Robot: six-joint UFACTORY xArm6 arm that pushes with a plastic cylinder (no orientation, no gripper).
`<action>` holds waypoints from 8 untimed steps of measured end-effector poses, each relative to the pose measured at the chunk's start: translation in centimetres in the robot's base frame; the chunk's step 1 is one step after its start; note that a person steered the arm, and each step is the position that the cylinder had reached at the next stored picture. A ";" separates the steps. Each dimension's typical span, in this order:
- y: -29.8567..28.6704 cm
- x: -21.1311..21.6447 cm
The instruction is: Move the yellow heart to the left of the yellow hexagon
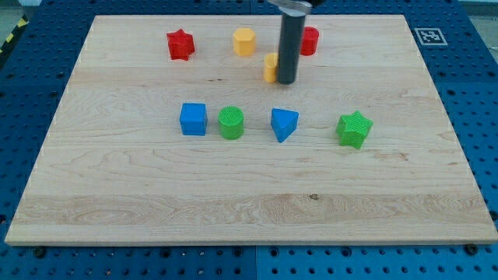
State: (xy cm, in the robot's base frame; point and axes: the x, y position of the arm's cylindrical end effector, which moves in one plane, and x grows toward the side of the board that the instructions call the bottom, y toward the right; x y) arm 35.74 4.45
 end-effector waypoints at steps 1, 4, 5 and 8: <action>-2.2 -1.0; 0.3 -2.6; 0.8 -3.8; -4.3 -3.7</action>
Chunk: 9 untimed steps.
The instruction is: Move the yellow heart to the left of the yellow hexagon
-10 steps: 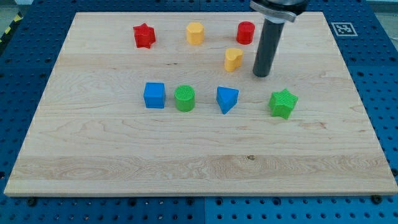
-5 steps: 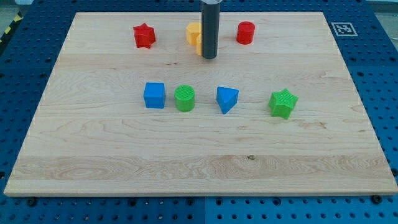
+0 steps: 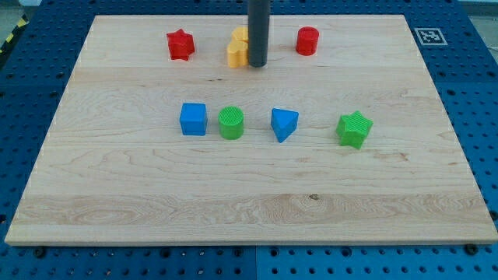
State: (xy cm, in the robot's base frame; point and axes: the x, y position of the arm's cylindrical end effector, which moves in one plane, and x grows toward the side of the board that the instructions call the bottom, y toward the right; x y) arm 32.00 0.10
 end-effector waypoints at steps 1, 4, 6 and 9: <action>-1.7 0.0; -4.7 0.0; -5.6 -0.4; -5.7 -0.7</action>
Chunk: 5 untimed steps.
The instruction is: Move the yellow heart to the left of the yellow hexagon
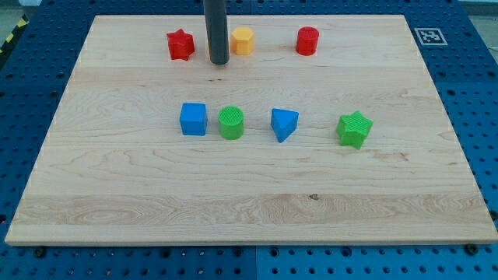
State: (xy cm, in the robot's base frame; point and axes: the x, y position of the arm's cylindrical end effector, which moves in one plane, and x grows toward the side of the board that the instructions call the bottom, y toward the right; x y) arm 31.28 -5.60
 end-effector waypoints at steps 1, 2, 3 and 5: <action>-0.1 -0.1; -0.1 -1.1; -0.1 -1.9; -0.1 -0.9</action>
